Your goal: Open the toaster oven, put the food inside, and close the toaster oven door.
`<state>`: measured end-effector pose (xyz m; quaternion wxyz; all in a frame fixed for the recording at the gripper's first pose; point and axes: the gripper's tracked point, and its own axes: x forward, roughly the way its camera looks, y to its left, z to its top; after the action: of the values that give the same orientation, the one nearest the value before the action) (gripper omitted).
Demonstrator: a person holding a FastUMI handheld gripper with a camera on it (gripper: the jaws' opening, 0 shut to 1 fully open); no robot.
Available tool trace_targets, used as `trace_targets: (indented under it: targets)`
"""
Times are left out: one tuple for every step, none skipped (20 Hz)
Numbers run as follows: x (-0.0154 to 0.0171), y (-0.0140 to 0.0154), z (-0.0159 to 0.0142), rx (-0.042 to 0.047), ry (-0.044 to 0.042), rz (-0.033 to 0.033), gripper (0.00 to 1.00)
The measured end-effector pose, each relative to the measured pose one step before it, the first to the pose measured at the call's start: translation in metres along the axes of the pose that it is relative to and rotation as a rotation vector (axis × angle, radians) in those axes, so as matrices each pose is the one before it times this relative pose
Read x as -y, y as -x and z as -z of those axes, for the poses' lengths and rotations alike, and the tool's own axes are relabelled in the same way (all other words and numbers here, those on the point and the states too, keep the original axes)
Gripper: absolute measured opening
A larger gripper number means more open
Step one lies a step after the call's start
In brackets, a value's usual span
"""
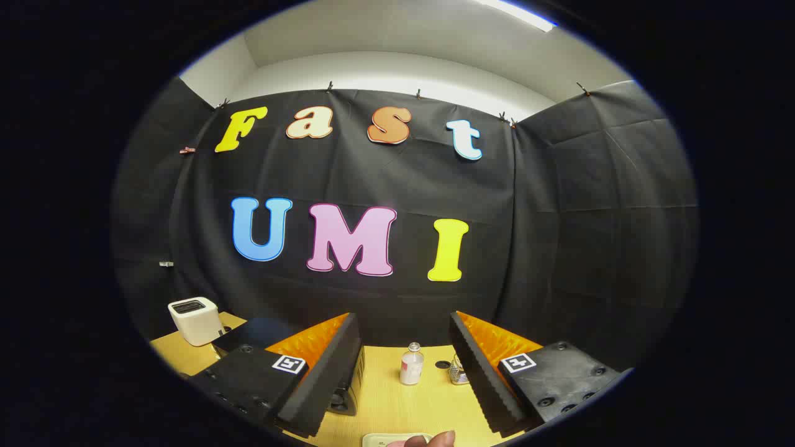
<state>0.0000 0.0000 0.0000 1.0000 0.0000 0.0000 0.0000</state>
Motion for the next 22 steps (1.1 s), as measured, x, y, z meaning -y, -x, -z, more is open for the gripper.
trace_targets:
  targets:
    - [-0.00007, 0.00055, 0.00012, 0.00086, 0.00256, 0.00072, 0.97]
    - [-0.00055, 0.00065, -0.00043, 0.00074, 0.00127, 0.00058, 0.97]
    - [-0.00143, 0.00032, 0.00016, 0.00037, 0.00040, 0.00131, 0.97]
    - [-0.00149, 0.00022, 0.00001, -0.00060, -0.00118, -0.00017, 0.97]
    - [-0.00146, 0.00028, 0.00015, -0.00051, -0.00106, 0.00184, 0.97]
    - [-0.00141, 0.00037, 0.00016, -0.00033, -0.00002, 0.00138, 0.97]
    - [-0.00146, -0.00017, 0.00027, 0.00028, 0.00156, 0.00135, 0.97]
    - [-0.00202, 0.00073, -0.00021, 0.00023, 0.00180, 0.00230, 0.97]
    - [-0.00241, 0.00020, 0.00054, 0.00002, 0.00008, 0.00084, 0.97]
    - [-0.00193, 0.00016, 0.00067, -0.00026, -0.00042, 0.00231, 0.97]
    - [-0.00211, 0.00064, -0.00052, 0.00066, -0.00022, 0.00190, 0.97]
    - [-0.00192, 0.00021, 0.00039, -0.00048, 0.00110, 0.00215, 0.97]
    - [-0.00329, -0.00036, 0.00139, -0.00158, 0.00216, 0.00069, 0.97]
    - [-0.00326, -0.00010, 0.00059, -0.00150, 0.00131, 0.00038, 0.97]
    - [-0.00421, 0.00015, 0.00083, -0.00165, 0.00035, 0.00030, 0.97]
    - [-0.00504, 0.00031, 0.00055, -0.00186, -0.00055, 0.00030, 0.97]
    - [-0.00663, 0.00006, 0.00163, -0.00215, -0.00146, -0.00096, 0.97]
    - [-0.00852, 0.00095, 0.00213, -0.00111, -0.00435, -0.00459, 0.97]
    - [-0.01093, 0.00029, 0.00303, -0.00106, -0.00827, -0.00231, 0.97]
    - [-0.01174, -0.00018, 0.00284, 0.00024, -0.01167, -0.00119, 0.97]
    - [-0.01283, -0.00180, 0.00346, 0.00169, -0.01077, 0.00153, 0.97]
    - [-0.01315, -0.00183, 0.00284, 0.00363, -0.00667, 0.00188, 0.97]
